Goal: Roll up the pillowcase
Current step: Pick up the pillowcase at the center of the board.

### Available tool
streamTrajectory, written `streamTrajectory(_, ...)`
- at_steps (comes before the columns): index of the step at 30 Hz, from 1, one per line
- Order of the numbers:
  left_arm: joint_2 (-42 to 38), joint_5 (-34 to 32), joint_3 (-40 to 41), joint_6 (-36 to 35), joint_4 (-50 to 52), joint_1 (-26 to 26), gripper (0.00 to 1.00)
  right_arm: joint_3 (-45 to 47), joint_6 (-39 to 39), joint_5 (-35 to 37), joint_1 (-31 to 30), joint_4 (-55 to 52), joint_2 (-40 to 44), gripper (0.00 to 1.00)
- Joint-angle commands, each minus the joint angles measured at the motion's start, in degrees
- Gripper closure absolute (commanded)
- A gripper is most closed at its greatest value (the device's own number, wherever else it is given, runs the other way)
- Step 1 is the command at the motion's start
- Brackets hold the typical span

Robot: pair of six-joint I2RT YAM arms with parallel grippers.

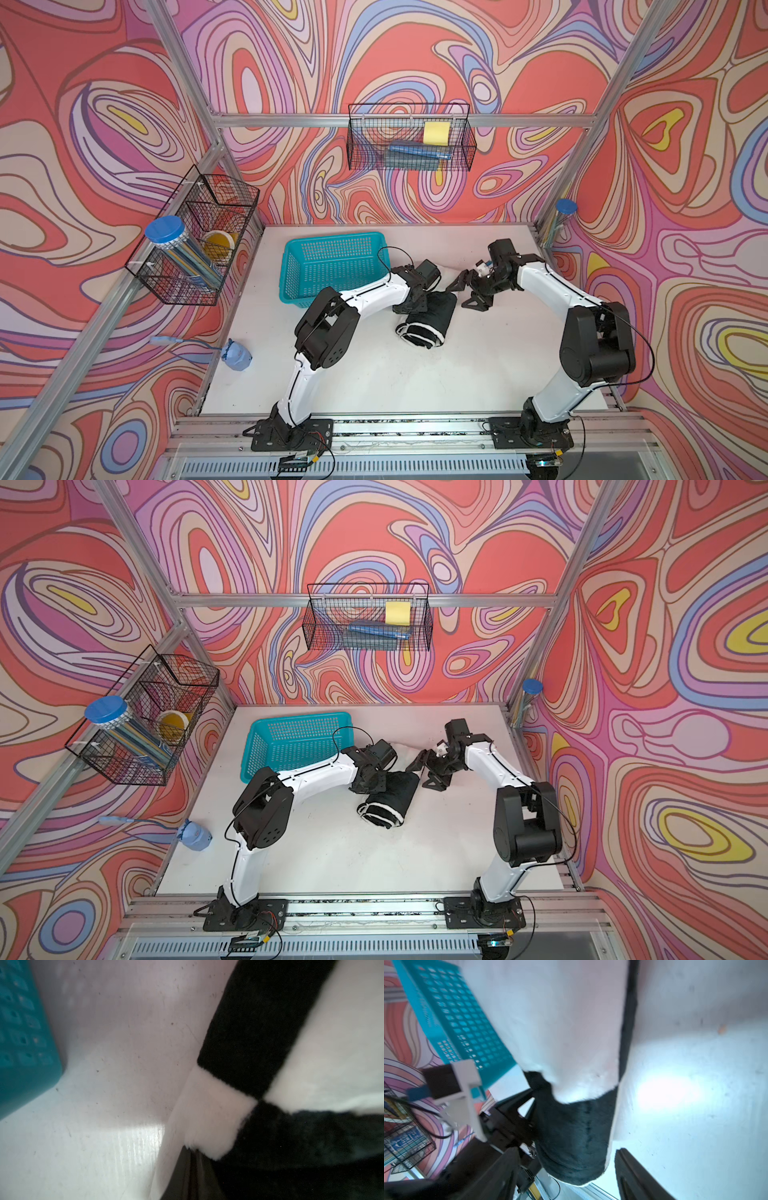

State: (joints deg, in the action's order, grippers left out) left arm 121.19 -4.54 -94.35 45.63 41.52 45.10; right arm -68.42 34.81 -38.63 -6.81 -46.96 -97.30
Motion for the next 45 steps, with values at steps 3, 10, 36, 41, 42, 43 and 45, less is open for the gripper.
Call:
streamTrajectory(3,-1.38,5.86,2.02,1.95,2.11,0.25,0.89,4.69,-2.61,-1.5,-0.18,6.16,0.96,0.17)
streamTrajectory(10,-0.63,7.97,2.17,0.4,0.69,0.16,0.88,9.16,-0.73,-7.44,-0.24,19.16,-3.83,0.15)
streamTrajectory(36,0.35,25.55,-3.43,-4.94,-19.92,-2.3,0.82,12.64,17.71,-17.98,-13.27,48.45,-0.88,0.61)
streamTrajectory(41,-4.07,26.67,-7.39,-4.93,-20.61,-2.22,0.82,10.01,27.56,-19.55,-13.57,57.52,2.55,0.63)
streamTrajectory(42,-5.02,27.15,-7.82,-4.93,-20.84,-2.22,0.82,9.27,29.37,-19.95,-13.68,59.2,2.88,0.63)
streamTrajectory(43,-5.84,27.26,-8.16,-4.99,-20.96,-2.21,0.82,8.4,30.55,-19.99,-13.95,60.0,3.04,0.63)
streamTrajectory(45,-7.82,27.23,-8.48,-5.07,-21.34,-2.22,0.82,5.42,31.08,-20.09,-15.06,59.76,3.0,0.63)
